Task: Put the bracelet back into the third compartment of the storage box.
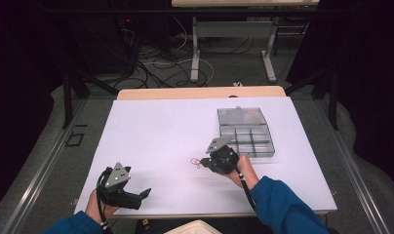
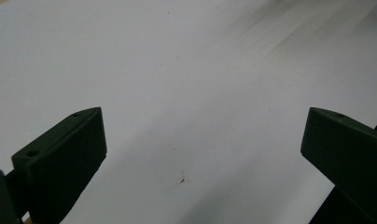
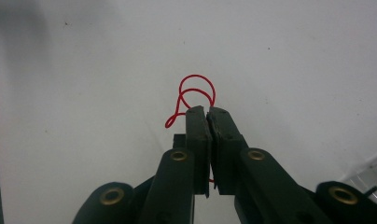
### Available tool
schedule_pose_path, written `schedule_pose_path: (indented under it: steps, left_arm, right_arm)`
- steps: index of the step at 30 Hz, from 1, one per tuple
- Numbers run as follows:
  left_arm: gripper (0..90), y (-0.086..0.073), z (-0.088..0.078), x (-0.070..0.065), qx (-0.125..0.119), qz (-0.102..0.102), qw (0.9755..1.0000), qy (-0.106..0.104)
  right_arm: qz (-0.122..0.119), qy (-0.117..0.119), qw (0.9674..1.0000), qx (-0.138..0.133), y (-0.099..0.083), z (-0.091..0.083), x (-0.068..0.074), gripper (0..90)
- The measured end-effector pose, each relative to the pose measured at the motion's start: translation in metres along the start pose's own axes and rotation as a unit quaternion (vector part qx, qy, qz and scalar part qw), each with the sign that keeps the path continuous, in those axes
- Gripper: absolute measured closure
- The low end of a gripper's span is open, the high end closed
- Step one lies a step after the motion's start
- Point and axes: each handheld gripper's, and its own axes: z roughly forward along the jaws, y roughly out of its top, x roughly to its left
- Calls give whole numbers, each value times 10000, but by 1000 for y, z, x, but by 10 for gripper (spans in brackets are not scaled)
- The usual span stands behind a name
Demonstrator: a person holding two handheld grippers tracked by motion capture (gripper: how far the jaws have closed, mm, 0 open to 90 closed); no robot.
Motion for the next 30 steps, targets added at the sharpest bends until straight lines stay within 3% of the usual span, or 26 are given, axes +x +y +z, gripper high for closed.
schedule_pose_path:
  steps: [14,24,27,30]
  left_arm:
    - [2,0,0,0,13,14,10000,-8]
    - [2,0,0,0,0,37,10000,10]
    - [2,0,0,0,-17,11,10000,2]
    - [2,0,0,0,-19,20,10000,1]
  right_arm:
    - [147,-197,9996,-123,-12,-25,-7,874]
    - [249,-296,9992,-52,-21,-38,-11,873]
    - [294,-370,9988,-153,-25,-42,-12,874]
    - [292,-374,9989,-69,-29,-48,-14,873]
